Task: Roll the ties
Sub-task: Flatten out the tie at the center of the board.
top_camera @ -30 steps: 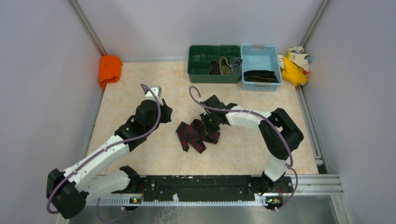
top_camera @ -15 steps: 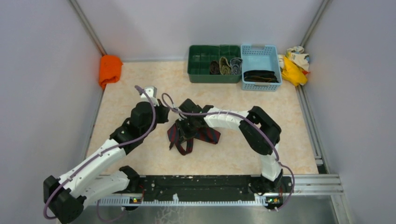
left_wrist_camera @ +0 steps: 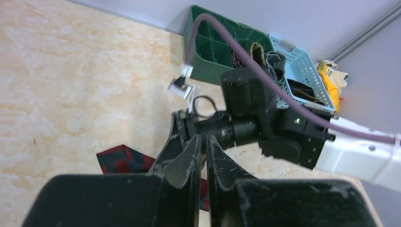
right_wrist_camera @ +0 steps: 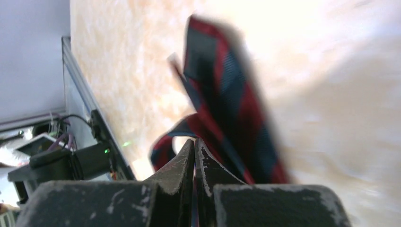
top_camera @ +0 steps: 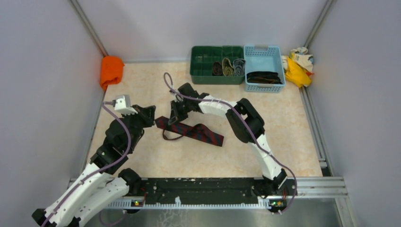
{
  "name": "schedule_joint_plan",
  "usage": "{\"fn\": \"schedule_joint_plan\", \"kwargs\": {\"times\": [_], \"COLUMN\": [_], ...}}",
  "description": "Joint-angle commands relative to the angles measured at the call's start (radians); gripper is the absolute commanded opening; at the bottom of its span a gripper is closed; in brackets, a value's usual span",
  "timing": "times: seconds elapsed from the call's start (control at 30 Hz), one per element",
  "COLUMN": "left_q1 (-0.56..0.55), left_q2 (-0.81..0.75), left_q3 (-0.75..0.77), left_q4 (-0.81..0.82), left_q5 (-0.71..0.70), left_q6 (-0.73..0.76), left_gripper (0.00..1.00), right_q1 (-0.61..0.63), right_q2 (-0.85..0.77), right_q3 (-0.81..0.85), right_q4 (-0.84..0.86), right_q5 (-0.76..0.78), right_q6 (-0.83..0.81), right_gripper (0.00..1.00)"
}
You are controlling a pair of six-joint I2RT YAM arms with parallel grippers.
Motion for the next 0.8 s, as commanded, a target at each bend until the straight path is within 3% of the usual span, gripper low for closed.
{"fn": "schedule_joint_plan", "kwargs": {"times": [0.0,0.3,0.77], "left_q1": [-0.003,-0.003,-0.003], "left_q2": [0.003,0.117,0.082], "left_q3": [-0.054,-0.033,-0.03], "left_q4": [0.044,0.036,0.018], "left_q5": [-0.005,0.058,0.055], "left_q6": [0.025,-0.025,-0.014], "left_gripper": [0.13,0.12,0.11], "right_q1": [-0.06,-0.047,0.038], "right_q2": [-0.001,0.003,0.216], "right_q3": [0.113,0.174,0.363], "right_q4": [-0.009,-0.15,-0.267], "right_q5": [0.008,0.076,0.059], "right_q6": [-0.054,-0.194,-0.25], "right_gripper": [0.02,0.0,0.0]}}
